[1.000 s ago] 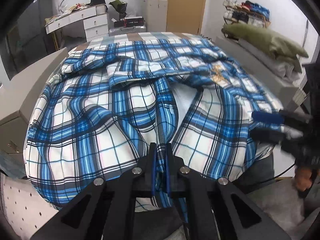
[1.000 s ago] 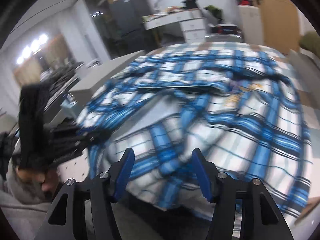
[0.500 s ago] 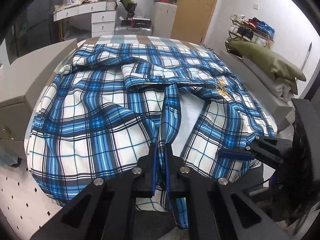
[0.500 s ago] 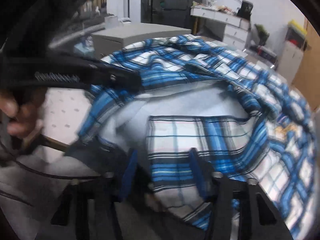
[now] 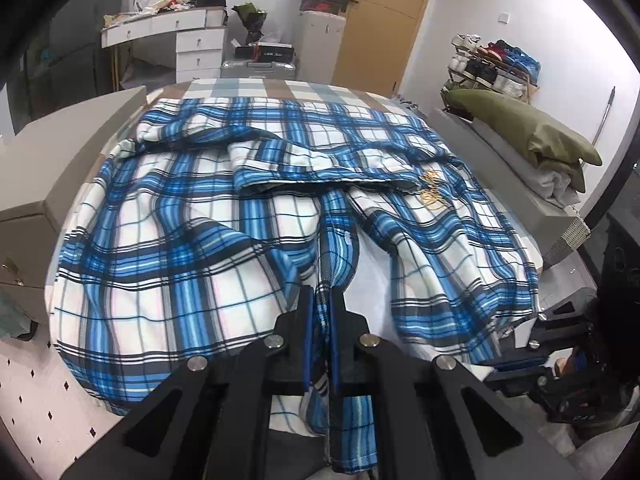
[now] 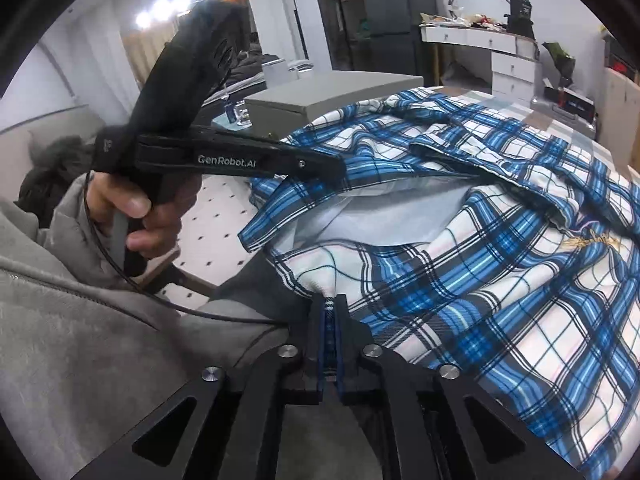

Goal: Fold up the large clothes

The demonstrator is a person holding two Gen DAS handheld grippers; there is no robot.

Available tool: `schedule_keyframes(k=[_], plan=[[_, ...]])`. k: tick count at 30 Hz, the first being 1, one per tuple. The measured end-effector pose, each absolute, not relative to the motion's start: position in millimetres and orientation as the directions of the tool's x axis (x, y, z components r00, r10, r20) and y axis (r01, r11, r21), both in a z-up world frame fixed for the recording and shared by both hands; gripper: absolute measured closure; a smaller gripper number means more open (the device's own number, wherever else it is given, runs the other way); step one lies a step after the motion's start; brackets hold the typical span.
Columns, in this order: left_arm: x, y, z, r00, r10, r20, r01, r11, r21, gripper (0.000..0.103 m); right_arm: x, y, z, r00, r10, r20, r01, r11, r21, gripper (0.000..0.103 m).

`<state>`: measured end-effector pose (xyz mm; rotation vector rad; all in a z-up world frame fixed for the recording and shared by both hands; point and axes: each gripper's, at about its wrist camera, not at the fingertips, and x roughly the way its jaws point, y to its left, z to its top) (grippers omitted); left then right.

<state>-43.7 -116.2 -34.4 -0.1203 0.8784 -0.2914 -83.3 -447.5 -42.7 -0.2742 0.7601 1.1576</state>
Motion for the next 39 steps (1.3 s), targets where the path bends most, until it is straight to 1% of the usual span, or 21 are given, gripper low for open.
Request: schedule_keyframes(k=[1,3,6,9,10,12,14,15,16,17,18,19,20,23,24,25,26,27,30,33,39], plan=[[-43,-118,-34,0.597,-0.316,-0.737,0.207,0.949,-0.239,0.101,-82,-446,-45,0.209,0.707,-0.676,-0.887,0.428,0.173,0.075],[-42,-125,-36,0.575,-0.355,-0.738,0.234,0.935,-0.268,0.101,-80,-446,-47,0.229,0.69,-0.686,-0.878,0.451,0.16,0.048],[-43,-144,-44,0.517,-0.39,-0.762,0.287,0.918,-0.275,0.101,-81,-449,-41,0.22,0.716,-0.663,-0.887,0.429,0.17,0.048],[-46,-164,-57,0.453,-0.376,-0.808,0.341,0.911,-0.232,0.098,-76,-455,-35,0.251,0.719,-0.648,-0.87,0.461,0.173,0.048],[-47,-166,-57,0.447,-0.373,-0.813,0.348,0.91,-0.227,0.091,-73,-457,-35,0.266,0.714,-0.648,-0.86,0.479,0.174,0.048],[-48,-168,-54,0.445,-0.394,-0.804,0.364,0.9,-0.24,0.083,-67,-459,-36,0.281,0.712,-0.643,-0.843,0.504,0.189,0.048],[-50,-166,-46,0.471,-0.429,-0.771,0.374,0.888,-0.266,0.077,-58,-462,-37,0.315,0.7,-0.64,-0.81,0.551,0.204,0.048],[-49,-166,-41,0.482,-0.454,-0.75,0.378,0.879,-0.29,0.069,-54,-464,-37,0.325,0.695,-0.641,-0.796,0.567,0.211,0.048],[-47,-167,-38,0.485,-0.472,-0.736,0.384,0.871,-0.306,0.065,-49,-466,-38,0.339,0.686,-0.644,-0.778,0.589,0.218,0.048],[-44,-169,-36,0.497,-0.476,-0.725,0.385,0.87,-0.307,0.065,-45,-469,-39,0.353,0.674,-0.649,-0.762,0.609,0.218,0.048],[-39,-172,-35,0.505,-0.476,-0.72,0.387,0.87,-0.304,0.065,-41,-469,-41,0.368,0.658,-0.657,-0.748,0.629,0.211,0.049],[-35,-173,-36,0.503,-0.475,-0.722,0.384,0.871,-0.305,0.065,-37,-471,-43,0.393,0.627,-0.673,-0.725,0.662,0.193,0.057],[-29,-175,-39,0.499,-0.467,-0.729,0.375,0.876,-0.305,0.065,-34,-474,-45,0.401,0.609,-0.684,-0.712,0.677,0.185,0.059],[-18,-181,-50,0.489,-0.43,-0.759,0.358,0.892,-0.275,0.065,-27,-492,-48,0.432,0.576,-0.693,-0.673,0.718,0.177,0.06],[-14,-181,-55,0.487,-0.409,-0.772,0.344,0.902,-0.26,0.067,-25,-497,-50,0.442,0.558,-0.702,-0.662,0.731,0.165,0.06],[-14,-181,-59,0.487,-0.392,-0.78,0.335,0.909,-0.248,0.082,-22,-501,-52,0.443,0.544,-0.713,-0.654,0.74,0.158,0.06],[-11,-181,-64,0.484,-0.367,-0.795,0.323,0.919,-0.227,0.09,-20,-505,-55,0.443,0.533,-0.721,-0.646,0.747,0.155,0.06],[-10,-182,-67,0.476,-0.354,-0.805,0.316,0.923,-0.219,0.096,-19,-506,-57,0.447,0.522,-0.726,-0.64,0.754,0.149,0.06],[-11,-178,-64,0.48,-0.369,-0.796,0.316,0.919,-0.235,0.096,-17,-510,-67,0.469,0.453,-0.758,-0.612,0.786,0.092,0.06],[-15,-177,-60,0.48,-0.399,-0.781,0.327,0.908,-0.263,0.096,-17,-518,-64,0.465,0.479,-0.744,-0.606,0.785,0.127,0.06],[-20,-199,-64,0.44,-0.432,-0.787,0.403,0.878,-0.257,0.096,-9,-518,-41,0.468,0.648,-0.601,-0.585,0.737,0.339,0.059]])
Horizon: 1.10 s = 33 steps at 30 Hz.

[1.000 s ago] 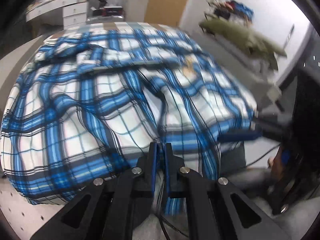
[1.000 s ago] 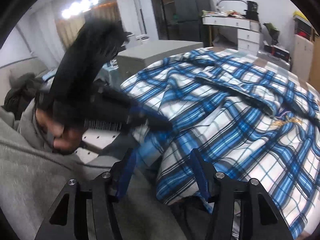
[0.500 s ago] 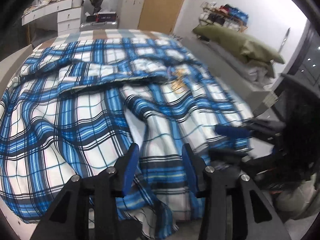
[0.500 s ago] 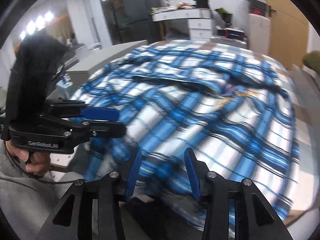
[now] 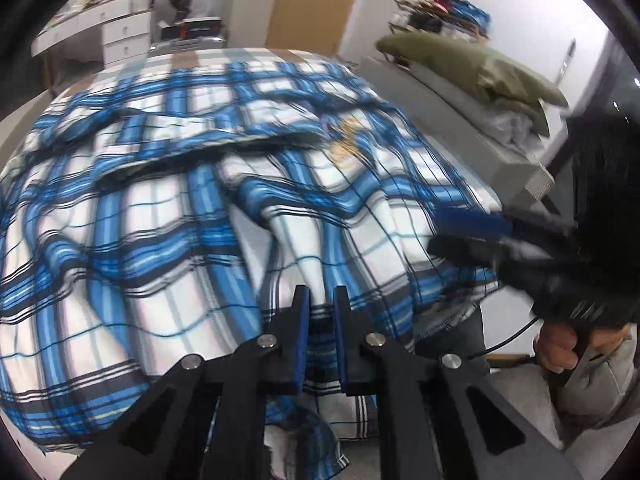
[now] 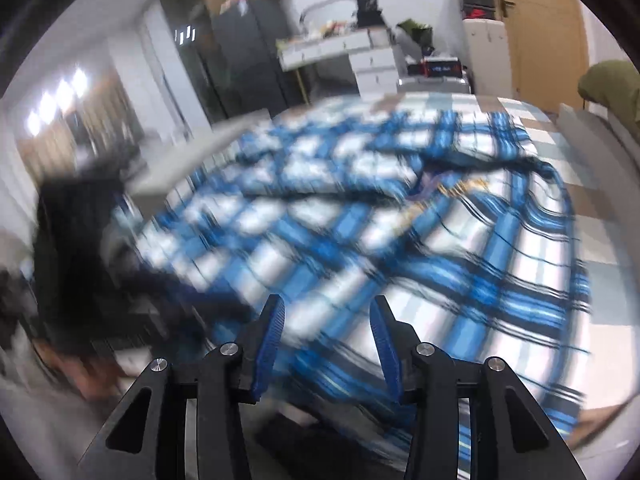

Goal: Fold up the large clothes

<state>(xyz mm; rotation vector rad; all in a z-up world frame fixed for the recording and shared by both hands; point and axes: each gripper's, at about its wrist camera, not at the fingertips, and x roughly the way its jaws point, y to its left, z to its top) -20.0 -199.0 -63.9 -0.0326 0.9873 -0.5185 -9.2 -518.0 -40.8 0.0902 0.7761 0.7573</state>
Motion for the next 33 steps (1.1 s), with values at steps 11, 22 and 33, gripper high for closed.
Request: schedule_keyframes(k=[11,22,33], plan=[[-34,-182,-60,0.433,-0.453,-0.779,0.389,0.874,-0.292,0.096,14,-445,-67,0.408,0.598,-0.69,-0.592,0.749,0.298,0.102],[12,-174,-71,0.396,-0.526,-0.752,0.273,0.85,-0.451,0.095,28,-482,-77,0.397,0.632,-0.666,-0.5,0.757,0.421,0.102],[7,-159,-71,0.308,-0.686,-0.659,0.224,0.726,-0.65,0.061,23,-487,-78,0.391,0.646,-0.656,-0.51,0.745,0.43,0.101]])
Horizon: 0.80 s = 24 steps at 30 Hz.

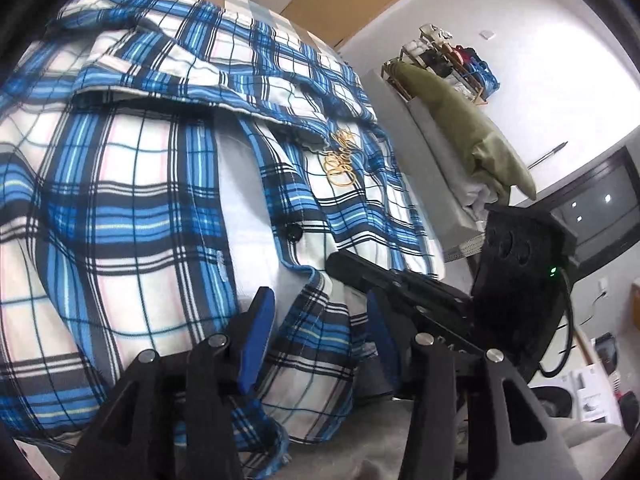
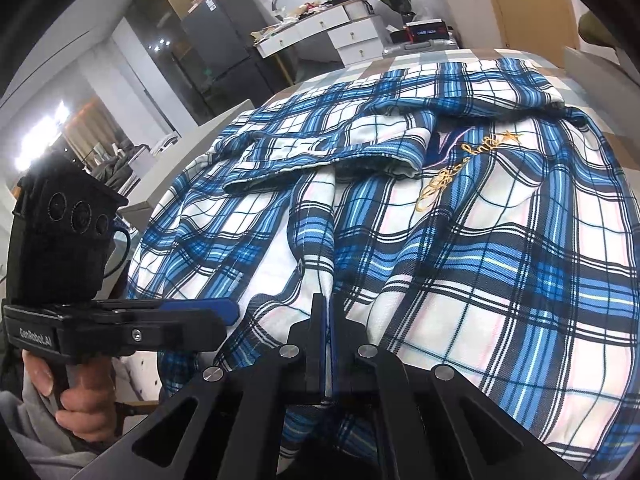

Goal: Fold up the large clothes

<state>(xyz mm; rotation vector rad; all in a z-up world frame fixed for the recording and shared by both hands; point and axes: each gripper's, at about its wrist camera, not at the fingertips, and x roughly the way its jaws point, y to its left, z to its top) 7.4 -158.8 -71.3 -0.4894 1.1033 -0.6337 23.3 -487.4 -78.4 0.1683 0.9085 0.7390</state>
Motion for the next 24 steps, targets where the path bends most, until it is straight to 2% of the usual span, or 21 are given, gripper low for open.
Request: schedule_keyframes(k=[3,4,5,6,8,10,13,17,19,20,21,22,23,24], plan=[[10,-169,-74,0.306,-0.687,-0.659,0.246,0.726,-0.643,0.062,23,-488,-78,0.387,0.649,-0.655,-0.511,0.742,0.434,0.1],[13,-173,-74,0.312,-0.679,-0.664,0.255,0.733,-0.63,0.069,24,-488,-78,0.385,0.652,-0.654,-0.511,0.74,0.437,0.099],[15,-177,-74,0.327,-0.66,-0.676,0.26,0.751,-0.607,0.08,23,-488,-77,0.384,0.654,-0.652,-0.511,0.739,0.44,0.099],[16,-180,-75,0.334,-0.641,-0.691,0.263,0.768,-0.585,0.103,22,-489,-76,0.385,0.656,-0.649,-0.512,0.737,0.442,0.099],[15,-179,-76,0.358,-0.607,-0.71,0.249,0.795,-0.554,0.103,21,-492,-72,0.391,0.657,-0.644,-0.51,0.738,0.443,0.096],[6,-174,-68,0.386,-0.584,-0.714,0.249,0.811,-0.529,0.103,17,-496,-66,0.411,0.651,-0.638,-0.51,0.744,0.431,0.081],[-12,-157,-52,0.436,-0.535,-0.724,0.242,0.844,-0.478,0.103,11,-505,-54,0.457,0.641,-0.617,-0.513,0.756,0.406,0.066],[-21,-144,-66,0.422,-0.41,-0.809,0.201,0.912,-0.357,0.103,9,-511,-49,0.477,0.623,-0.62,-0.518,0.769,0.374,0.062],[-22,-135,-70,0.414,-0.437,-0.798,0.202,0.899,-0.388,0.102,11,-518,-46,0.491,0.605,-0.627,-0.509,0.783,0.357,0.06],[-25,-128,-66,0.422,-0.458,-0.783,0.207,0.889,-0.408,0.1,11,-526,-42,0.502,0.599,-0.624,-0.504,0.789,0.352,0.057],[-28,-119,-58,0.448,-0.46,-0.766,0.216,0.888,-0.407,0.088,11,-534,-39,0.513,0.596,-0.617,-0.501,0.792,0.349,0.049],[-32,-111,-50,0.485,-0.444,-0.754,0.217,0.896,-0.387,0.07,10,-546,-34,0.529,0.595,-0.605,-0.496,0.795,0.349,0.038],[-37,-98,-40,0.543,-0.403,-0.737,0.205,0.915,-0.349,0.058,9,-557,-30,0.542,0.595,-0.593,-0.493,0.797,0.35,0.036],[-44,-83,-31,0.603,-0.347,-0.719,0.176,0.936,-0.304,0.034,7,-569,-26,0.557,0.595,-0.579,-0.489,0.799,0.351,0.033]])
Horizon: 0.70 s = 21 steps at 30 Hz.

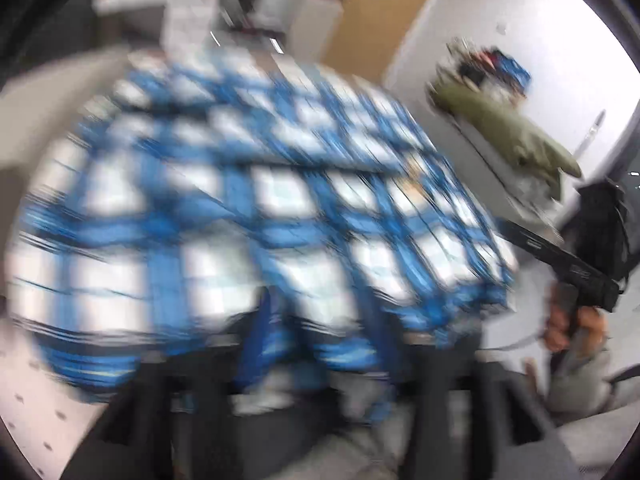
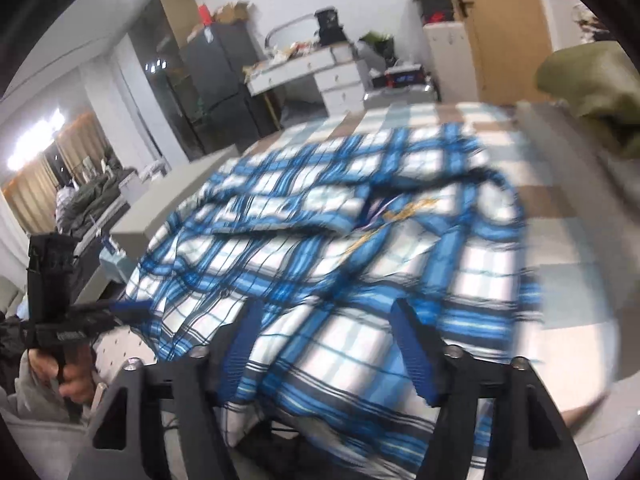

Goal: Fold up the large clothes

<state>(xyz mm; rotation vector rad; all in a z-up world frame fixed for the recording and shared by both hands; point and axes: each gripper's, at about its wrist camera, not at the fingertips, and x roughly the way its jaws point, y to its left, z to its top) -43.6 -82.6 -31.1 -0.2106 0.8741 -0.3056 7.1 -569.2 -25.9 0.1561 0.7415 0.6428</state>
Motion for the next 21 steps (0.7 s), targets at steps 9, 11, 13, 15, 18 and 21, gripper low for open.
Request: schedule_keyframes(k=[9,11,13,15,18,21], plan=[[-62,36,-57,0.659,-0.085,-0.748,-0.137,0.963,-0.23,0.025,-4,-652,-41,0.567,0.581,-0.584,-0.399,0.814,0.422,0.026],[-65,52,-73,0.638,-0.103,-0.763,-0.182,0.943,-0.279,0.025,-5,-654,-47,0.535,0.595,-0.6,-0.416,0.804,0.426,0.026],[-64,58,-82,0.634,-0.131,-0.762,-0.179,0.934,-0.31,0.025,-6,-653,-49,0.509,0.622,-0.595,-0.448,0.782,0.434,0.026],[-62,65,-95,0.616,-0.174,-0.768,-0.177,0.92,-0.35,0.025,-9,-652,-50,0.491,0.636,-0.595,-0.47,0.768,0.434,0.026],[-57,74,-108,0.609,-0.253,-0.752,-0.186,0.876,-0.445,0.025,-10,-648,-51,0.488,0.638,-0.596,-0.481,0.766,0.427,0.026],[-52,75,-107,0.628,-0.312,-0.713,-0.172,0.838,-0.519,0.025,-7,-646,-56,0.479,0.645,-0.595,-0.473,0.761,0.444,0.026]])
